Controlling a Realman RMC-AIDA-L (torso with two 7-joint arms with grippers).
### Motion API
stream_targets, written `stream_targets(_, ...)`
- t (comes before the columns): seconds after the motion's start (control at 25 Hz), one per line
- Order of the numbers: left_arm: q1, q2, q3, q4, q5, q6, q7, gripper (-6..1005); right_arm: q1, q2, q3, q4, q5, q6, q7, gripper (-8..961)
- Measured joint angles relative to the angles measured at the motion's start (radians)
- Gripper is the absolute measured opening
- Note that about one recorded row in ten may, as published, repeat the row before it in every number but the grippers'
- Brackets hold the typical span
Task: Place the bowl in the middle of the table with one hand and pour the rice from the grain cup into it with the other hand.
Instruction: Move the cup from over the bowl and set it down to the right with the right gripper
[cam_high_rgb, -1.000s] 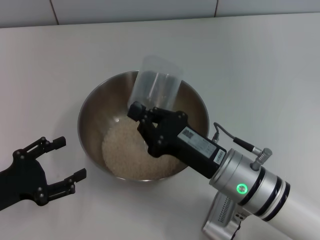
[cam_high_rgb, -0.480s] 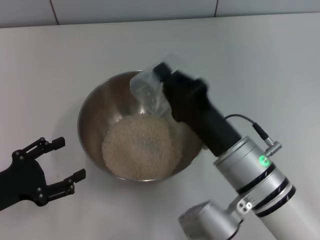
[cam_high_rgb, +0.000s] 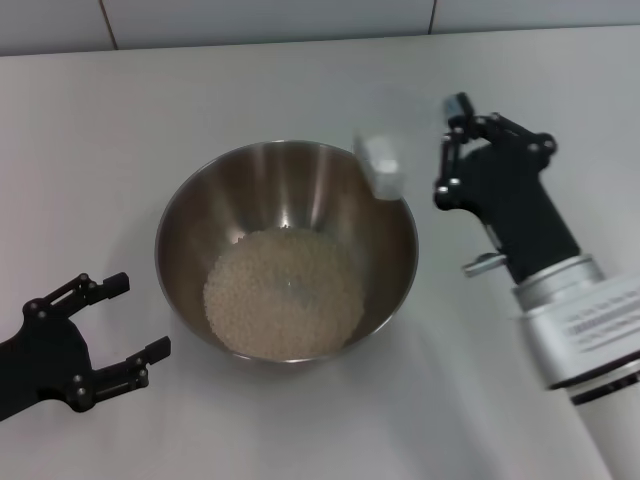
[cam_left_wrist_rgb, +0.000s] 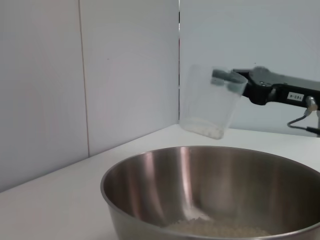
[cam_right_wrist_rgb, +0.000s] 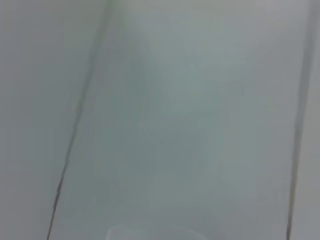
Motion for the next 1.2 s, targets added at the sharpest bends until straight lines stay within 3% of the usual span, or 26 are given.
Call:
stream_targets(0.24, -0.001, -0.003, -0.001, 0.003, 0.000, 0.000, 0.002, 862, 0.011, 0.006, 0.027, -0.149, 0.004, -0.033, 0.258, 47)
stream_targets(0.56, -0.006, -0.007, 0.004, 0.003, 0.000, -0.004, 0.002, 862, 0.066, 0.010, 0.087, -0.299, 0.009, 0.122, 0.378, 51)
stream_targets(0.96, -0.010, -0.011, 0.005, 0.003, 0.000, -0.004, 0.002, 862, 0.156, 0.011, 0.063, -0.323, -0.001, 0.309, 0.383, 55)
stream_targets(1.2, -0.013, -0.014, 0.005, 0.003, 0.000, -0.004, 0.002, 862, 0.186, 0.009, 0.017, -0.340, -0.003, 0.339, 0.386, 58)
